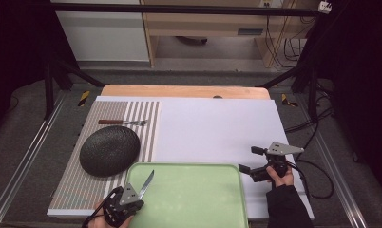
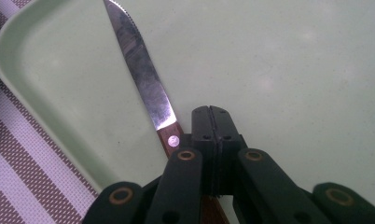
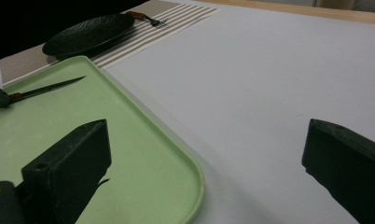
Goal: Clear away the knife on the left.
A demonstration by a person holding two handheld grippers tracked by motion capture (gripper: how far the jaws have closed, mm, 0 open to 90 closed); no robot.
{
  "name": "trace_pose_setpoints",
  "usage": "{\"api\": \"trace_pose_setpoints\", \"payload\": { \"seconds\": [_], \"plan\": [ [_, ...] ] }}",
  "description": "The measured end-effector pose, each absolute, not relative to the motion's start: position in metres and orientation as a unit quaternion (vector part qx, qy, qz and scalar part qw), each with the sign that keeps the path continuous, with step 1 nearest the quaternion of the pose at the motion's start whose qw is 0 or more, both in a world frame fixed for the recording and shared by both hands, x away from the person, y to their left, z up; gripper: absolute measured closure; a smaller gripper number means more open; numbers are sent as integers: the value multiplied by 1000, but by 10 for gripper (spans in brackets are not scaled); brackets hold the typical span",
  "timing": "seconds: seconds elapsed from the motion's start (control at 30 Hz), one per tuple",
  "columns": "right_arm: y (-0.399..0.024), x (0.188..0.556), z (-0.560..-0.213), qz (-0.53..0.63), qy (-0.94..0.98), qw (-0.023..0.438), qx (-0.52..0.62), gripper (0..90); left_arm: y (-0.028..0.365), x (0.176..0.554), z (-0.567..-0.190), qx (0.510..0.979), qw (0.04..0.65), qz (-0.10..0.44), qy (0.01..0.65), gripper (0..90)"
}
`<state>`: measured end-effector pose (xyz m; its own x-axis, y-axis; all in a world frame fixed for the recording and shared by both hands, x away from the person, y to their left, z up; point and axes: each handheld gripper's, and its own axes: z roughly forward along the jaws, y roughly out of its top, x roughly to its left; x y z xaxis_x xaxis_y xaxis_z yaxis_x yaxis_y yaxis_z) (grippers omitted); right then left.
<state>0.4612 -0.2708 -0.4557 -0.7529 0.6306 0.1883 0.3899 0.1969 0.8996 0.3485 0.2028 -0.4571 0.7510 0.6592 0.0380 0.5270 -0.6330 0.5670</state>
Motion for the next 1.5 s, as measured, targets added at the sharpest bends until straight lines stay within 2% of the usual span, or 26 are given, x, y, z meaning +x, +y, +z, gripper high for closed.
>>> {"api": "trace_pose_setpoints", "payload": {
  "seconds": [1.23, 1.37, 1.5],
  "plan": [
    [-270, 461, -456, 537, 767, 111, 333, 14, 218, 349, -456, 883, 267, 132, 363, 893],
    [-271, 461, -456, 537, 767, 111, 333, 14, 218, 349, -454, 880, 277, 137, 362, 851],
    [-271, 461, -456, 538, 766, 111, 334, 14, 221, 350, -451, 874, 304, 133, 356, 716]
  ]
}}
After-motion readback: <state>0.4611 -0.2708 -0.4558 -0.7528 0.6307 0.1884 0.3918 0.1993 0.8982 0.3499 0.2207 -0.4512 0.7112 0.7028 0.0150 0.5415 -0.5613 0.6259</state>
